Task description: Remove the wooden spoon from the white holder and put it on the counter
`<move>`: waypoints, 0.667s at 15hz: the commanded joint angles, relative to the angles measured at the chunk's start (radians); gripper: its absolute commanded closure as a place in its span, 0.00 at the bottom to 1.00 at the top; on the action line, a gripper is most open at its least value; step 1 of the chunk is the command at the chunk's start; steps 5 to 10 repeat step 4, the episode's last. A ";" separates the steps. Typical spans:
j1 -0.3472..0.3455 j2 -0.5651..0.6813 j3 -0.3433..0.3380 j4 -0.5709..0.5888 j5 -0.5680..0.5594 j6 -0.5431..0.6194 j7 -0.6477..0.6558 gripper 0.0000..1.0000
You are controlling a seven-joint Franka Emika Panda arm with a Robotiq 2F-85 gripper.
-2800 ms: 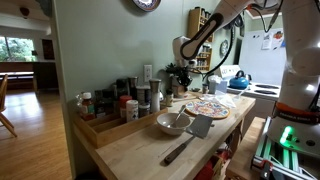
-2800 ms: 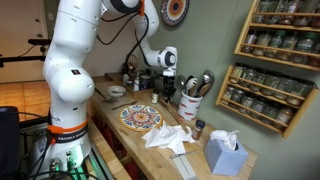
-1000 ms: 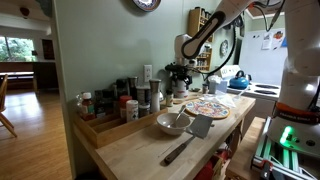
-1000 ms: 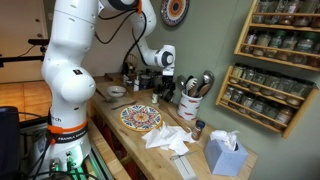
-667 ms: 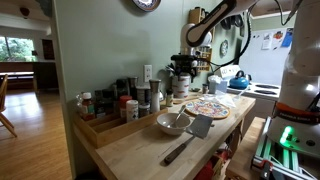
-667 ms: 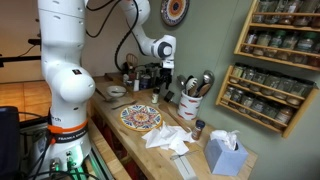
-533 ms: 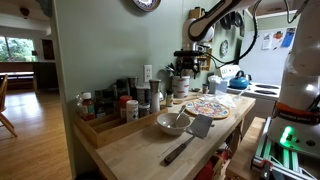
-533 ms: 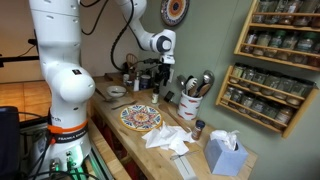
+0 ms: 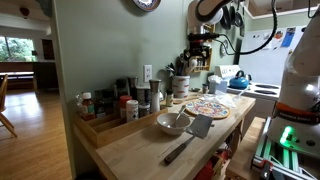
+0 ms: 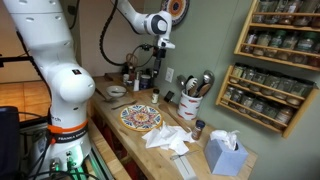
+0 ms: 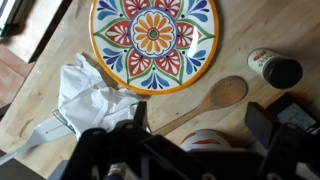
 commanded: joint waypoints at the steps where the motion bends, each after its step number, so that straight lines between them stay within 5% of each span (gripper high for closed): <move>1: -0.025 -0.053 -0.004 -0.028 0.026 -0.027 -0.242 0.00; 2: -0.042 -0.027 0.031 0.000 0.012 -0.023 -0.134 0.00; 10: -0.052 -0.036 0.027 -0.004 0.012 -0.023 -0.206 0.00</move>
